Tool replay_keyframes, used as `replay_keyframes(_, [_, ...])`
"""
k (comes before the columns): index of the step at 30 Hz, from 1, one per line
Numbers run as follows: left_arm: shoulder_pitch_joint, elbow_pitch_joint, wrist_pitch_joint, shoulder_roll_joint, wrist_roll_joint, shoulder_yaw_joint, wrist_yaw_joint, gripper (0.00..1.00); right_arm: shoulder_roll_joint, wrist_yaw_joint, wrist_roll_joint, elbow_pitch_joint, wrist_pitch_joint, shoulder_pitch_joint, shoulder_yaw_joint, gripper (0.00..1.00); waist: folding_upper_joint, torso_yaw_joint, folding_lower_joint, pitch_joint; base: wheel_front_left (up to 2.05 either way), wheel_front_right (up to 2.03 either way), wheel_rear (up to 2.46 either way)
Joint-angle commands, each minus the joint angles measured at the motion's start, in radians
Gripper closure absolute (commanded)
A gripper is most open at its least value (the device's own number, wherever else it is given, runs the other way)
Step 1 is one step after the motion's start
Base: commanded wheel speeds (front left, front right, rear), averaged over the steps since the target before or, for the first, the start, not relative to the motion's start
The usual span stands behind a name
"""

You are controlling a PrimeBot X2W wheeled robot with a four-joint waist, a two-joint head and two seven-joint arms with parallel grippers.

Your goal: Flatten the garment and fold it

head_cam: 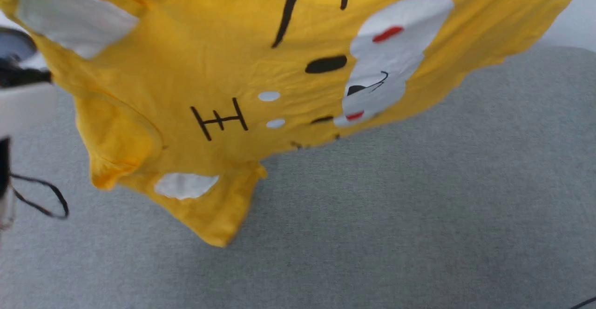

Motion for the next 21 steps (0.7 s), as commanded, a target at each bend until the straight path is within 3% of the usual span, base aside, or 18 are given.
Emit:
replay_keyframes(1, [-0.038, 0.010, 0.009, 0.012, 0.007, 0.010, -0.004, 1.00, 0.001, -0.002, 0.000, -0.004, 0.003, -0.017, -0.009, 1.00, 0.0000, -0.032, 0.0002, 0.010, 0.00, 0.00, 0.00])
replay_keyframes(12, [-0.303, 0.150, 0.064, 0.038, 0.002, -0.015, -0.056, 1.00, -0.019, -0.002, -0.008, 0.072, -0.045, -0.132, -0.030, 1.00, 0.0000, -0.065, 0.0002, 0.170, 0.00, 0.00, 0.00])
replay_keyframes(21, [-0.579, 0.397, 0.031, -0.021, 0.024, -0.096, -0.135, 1.00, -0.005, -0.002, -0.038, 0.281, -0.175, -0.387, 0.085, 1.00, 0.0000, -0.079, 0.0002, 0.358, 0.00, 0.00, 0.00])
